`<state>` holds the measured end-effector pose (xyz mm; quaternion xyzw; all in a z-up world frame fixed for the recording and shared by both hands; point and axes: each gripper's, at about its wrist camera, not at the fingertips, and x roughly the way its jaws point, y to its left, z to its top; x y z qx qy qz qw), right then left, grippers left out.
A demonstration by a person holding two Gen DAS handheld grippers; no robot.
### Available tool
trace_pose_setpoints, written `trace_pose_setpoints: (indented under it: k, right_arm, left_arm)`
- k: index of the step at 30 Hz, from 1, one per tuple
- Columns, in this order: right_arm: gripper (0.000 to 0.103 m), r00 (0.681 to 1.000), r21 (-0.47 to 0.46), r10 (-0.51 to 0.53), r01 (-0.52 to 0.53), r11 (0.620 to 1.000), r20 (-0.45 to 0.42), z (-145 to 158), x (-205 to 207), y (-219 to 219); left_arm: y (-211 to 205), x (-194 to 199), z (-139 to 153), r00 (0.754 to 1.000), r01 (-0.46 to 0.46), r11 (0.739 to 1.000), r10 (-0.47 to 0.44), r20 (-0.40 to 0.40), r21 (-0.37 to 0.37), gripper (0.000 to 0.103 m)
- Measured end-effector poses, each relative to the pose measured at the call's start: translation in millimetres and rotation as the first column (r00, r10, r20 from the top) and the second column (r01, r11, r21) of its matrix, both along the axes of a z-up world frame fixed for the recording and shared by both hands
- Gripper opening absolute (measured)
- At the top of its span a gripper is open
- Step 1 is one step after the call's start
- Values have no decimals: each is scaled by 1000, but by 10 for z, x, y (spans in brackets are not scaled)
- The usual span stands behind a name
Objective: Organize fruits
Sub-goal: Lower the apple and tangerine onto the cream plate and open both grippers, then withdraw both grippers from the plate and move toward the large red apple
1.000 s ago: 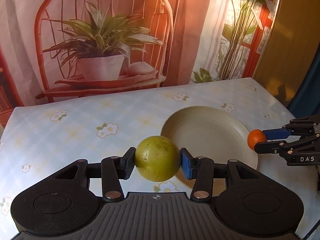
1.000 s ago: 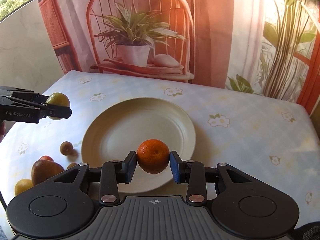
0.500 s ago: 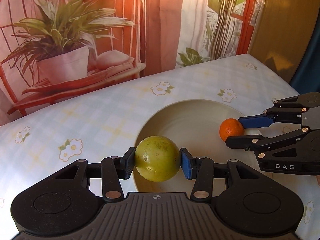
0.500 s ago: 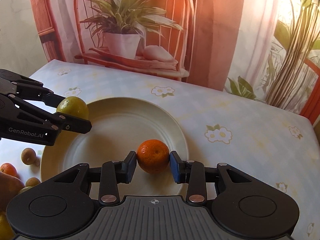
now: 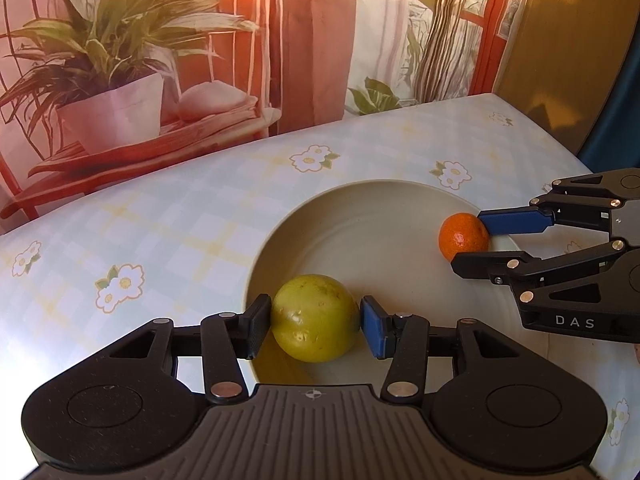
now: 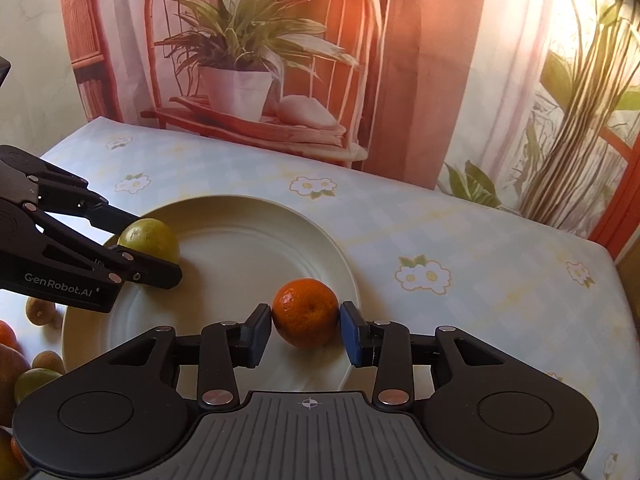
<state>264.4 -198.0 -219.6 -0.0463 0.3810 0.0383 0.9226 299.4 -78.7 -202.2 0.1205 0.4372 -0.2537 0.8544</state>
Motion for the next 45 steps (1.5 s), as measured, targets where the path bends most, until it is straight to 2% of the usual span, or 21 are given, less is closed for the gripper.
trace_pose_setpoints:
  k: [13,17,18,20,24,36,43,45]
  right_arm:
    - [38,999,-13,-19,19,1000,26,89,-136,27]
    - [38,999,11,-34,33,999,38,129,-210,13]
    - [38,998,18,-39,38,999,41,140,-231,10]
    - [39,997,37,-52,51,998,49,168,-282,1]
    - [39,994,86,-75,68,994,74,226,-419,1]
    - [39,981,167,-128,102,981,149,396,-955,169]
    - [42,973,184,-111,74,980,204,402,-1317,341]
    - [43,972,198,-118,77,977,205,380,-1394,365]
  left_arm:
    - [70,-119,188,998,-36,999,37,42,-19,56]
    - [135,-192,264,997,-53,998,55,57,-30,58]
    - [153,-208,282,996,-63,998,64,57,-26,63]
    - [211,-244,329,995,-85,996,86,60,-24,66]
    - [374,-333,441,991,-111,993,115,74,-50,66]
    - [861,-866,803,952,-235,971,237,195,-30,66]
    - [1020,-1274,885,926,-274,959,282,250,-68,69]
    - [1043,-1345,881,921,-290,953,303,244,-87,69]
